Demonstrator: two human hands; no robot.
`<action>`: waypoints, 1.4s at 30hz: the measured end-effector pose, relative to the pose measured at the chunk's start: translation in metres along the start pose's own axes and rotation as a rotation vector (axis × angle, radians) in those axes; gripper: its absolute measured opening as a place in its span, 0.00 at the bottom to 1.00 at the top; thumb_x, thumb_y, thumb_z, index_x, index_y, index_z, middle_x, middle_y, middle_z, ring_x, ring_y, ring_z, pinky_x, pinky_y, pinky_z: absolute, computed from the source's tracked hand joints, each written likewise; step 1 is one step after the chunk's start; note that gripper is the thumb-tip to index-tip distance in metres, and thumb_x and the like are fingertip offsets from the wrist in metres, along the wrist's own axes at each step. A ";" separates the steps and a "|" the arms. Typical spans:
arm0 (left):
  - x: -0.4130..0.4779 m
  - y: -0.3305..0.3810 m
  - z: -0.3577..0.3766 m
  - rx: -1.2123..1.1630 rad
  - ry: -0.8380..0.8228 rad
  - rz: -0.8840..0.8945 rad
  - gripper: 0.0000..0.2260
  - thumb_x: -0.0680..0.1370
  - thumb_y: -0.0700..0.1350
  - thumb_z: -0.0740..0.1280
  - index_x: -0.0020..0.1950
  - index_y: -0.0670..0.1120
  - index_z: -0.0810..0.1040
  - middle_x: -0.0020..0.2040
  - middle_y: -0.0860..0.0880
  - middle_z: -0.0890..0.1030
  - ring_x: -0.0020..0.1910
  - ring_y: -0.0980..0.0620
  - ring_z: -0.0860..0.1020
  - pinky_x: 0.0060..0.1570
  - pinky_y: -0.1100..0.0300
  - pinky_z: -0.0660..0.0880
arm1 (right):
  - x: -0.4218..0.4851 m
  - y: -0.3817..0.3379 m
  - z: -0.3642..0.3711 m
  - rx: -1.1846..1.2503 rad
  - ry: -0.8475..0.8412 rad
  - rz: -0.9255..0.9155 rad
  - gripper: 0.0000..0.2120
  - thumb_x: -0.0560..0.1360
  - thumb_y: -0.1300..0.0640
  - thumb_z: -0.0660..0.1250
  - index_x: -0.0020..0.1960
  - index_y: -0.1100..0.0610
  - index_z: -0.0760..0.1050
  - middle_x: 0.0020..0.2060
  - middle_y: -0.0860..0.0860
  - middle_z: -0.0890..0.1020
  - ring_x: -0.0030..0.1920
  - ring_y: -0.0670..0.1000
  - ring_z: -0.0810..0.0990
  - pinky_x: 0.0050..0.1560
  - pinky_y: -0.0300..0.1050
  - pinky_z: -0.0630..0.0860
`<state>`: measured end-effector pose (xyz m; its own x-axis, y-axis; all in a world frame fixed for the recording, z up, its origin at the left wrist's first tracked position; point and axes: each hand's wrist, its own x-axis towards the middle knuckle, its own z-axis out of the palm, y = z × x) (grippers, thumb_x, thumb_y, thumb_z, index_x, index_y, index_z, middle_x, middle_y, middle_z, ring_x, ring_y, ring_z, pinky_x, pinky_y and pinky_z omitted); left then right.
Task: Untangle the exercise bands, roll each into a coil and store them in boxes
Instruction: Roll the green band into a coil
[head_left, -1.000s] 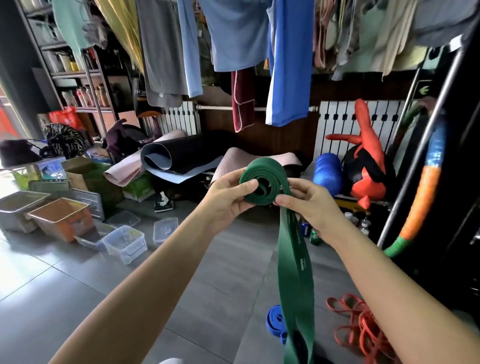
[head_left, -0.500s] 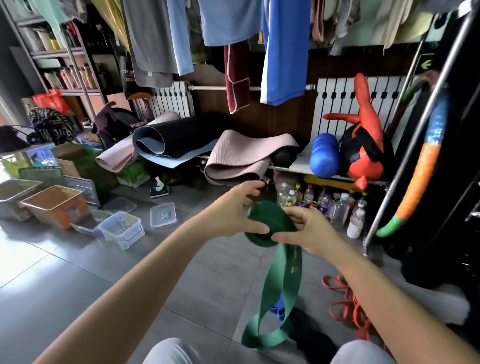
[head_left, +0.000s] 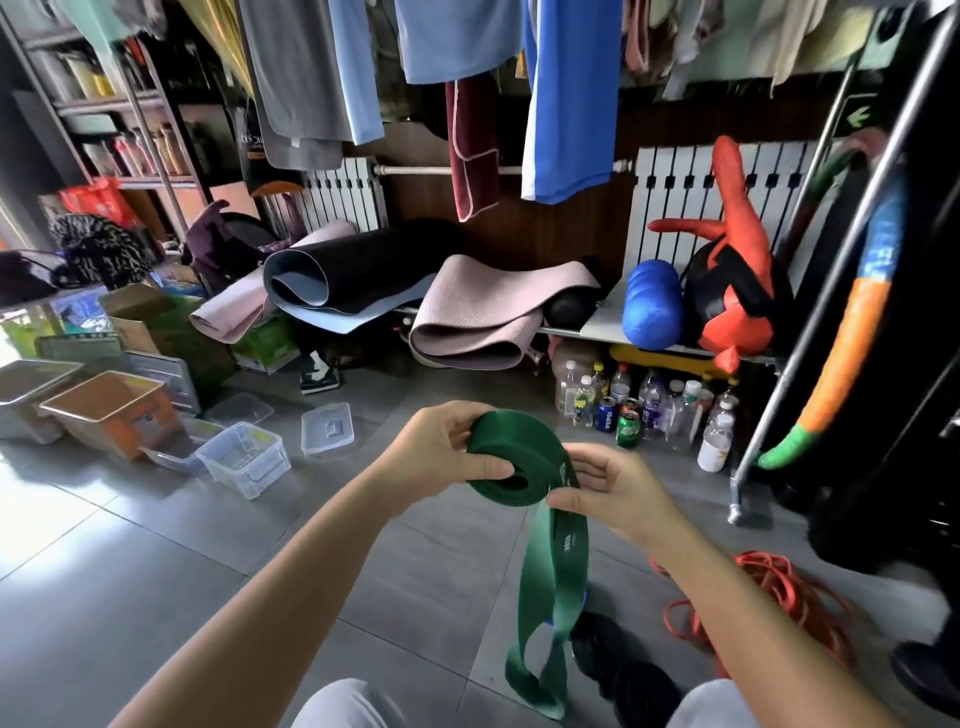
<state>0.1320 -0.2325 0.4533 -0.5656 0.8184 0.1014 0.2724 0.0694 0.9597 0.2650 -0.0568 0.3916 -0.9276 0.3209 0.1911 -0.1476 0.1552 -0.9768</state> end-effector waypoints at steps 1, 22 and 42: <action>-0.003 -0.005 0.002 -0.078 0.013 -0.014 0.21 0.64 0.32 0.76 0.52 0.50 0.79 0.47 0.51 0.85 0.47 0.53 0.83 0.42 0.63 0.78 | -0.002 0.002 0.001 0.014 0.005 -0.004 0.24 0.57 0.60 0.76 0.52 0.51 0.77 0.45 0.44 0.84 0.48 0.42 0.83 0.49 0.33 0.76; -0.007 0.002 0.032 0.995 -0.287 -0.038 0.21 0.66 0.49 0.75 0.56 0.49 0.75 0.48 0.52 0.80 0.46 0.50 0.77 0.46 0.57 0.76 | -0.017 0.010 0.010 -0.252 -0.090 0.063 0.23 0.56 0.50 0.80 0.49 0.39 0.77 0.46 0.39 0.84 0.48 0.40 0.82 0.49 0.34 0.76; -0.025 -0.029 0.034 -0.110 -0.113 -0.142 0.26 0.66 0.32 0.75 0.61 0.44 0.71 0.56 0.46 0.79 0.55 0.47 0.79 0.53 0.51 0.78 | -0.028 0.010 0.001 -0.105 0.002 -0.016 0.23 0.60 0.59 0.81 0.51 0.46 0.78 0.45 0.46 0.85 0.46 0.46 0.83 0.48 0.35 0.77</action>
<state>0.1648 -0.2360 0.4140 -0.5000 0.8639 -0.0608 0.1061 0.1308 0.9857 0.2889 -0.0653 0.3766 -0.9249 0.3191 0.2066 -0.1254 0.2569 -0.9583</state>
